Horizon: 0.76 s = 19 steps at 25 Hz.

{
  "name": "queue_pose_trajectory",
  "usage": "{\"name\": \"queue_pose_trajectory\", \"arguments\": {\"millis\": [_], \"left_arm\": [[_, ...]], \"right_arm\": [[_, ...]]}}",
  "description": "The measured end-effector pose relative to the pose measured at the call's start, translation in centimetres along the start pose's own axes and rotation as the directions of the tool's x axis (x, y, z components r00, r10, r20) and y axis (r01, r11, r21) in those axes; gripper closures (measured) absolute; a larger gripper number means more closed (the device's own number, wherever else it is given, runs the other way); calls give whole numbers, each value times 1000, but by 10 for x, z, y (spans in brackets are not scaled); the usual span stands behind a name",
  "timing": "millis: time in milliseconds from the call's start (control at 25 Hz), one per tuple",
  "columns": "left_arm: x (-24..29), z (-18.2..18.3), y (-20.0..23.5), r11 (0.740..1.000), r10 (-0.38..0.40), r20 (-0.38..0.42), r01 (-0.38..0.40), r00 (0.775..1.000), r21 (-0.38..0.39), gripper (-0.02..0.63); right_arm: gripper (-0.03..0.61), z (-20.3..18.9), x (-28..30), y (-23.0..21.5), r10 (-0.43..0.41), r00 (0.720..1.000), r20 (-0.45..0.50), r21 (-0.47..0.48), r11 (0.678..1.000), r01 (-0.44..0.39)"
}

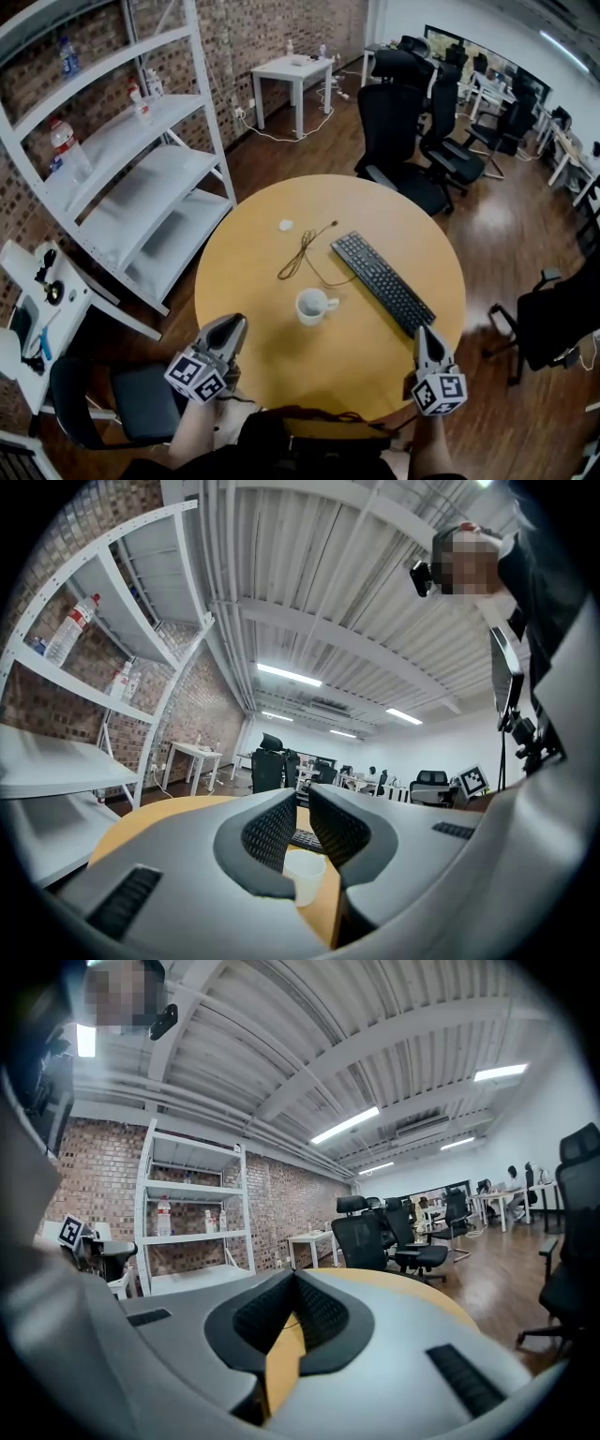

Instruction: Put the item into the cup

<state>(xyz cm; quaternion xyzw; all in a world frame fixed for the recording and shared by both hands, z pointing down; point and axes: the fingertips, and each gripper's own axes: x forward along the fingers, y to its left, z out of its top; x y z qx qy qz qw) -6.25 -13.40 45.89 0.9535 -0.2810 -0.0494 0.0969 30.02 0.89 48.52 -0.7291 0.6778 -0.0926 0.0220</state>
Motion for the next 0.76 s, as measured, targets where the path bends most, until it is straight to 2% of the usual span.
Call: {"name": "queue_pose_trajectory", "arguments": {"millis": [160,480,760], "left_arm": [[-6,13,6,999,26,52,-24,998,-39,572],[-33,1,21,995,67,37,-64,997,-80,572],[-46,-4,31,994,87,16,-86,996,-68,572]], "right_arm": [[570,-10,5,7,24,1000,-16,22,999,-24],[569,-6,24,35,87,995,-43,-1,996,-87],[569,-11,30,41,91,995,-49,-2,996,-91]]}}
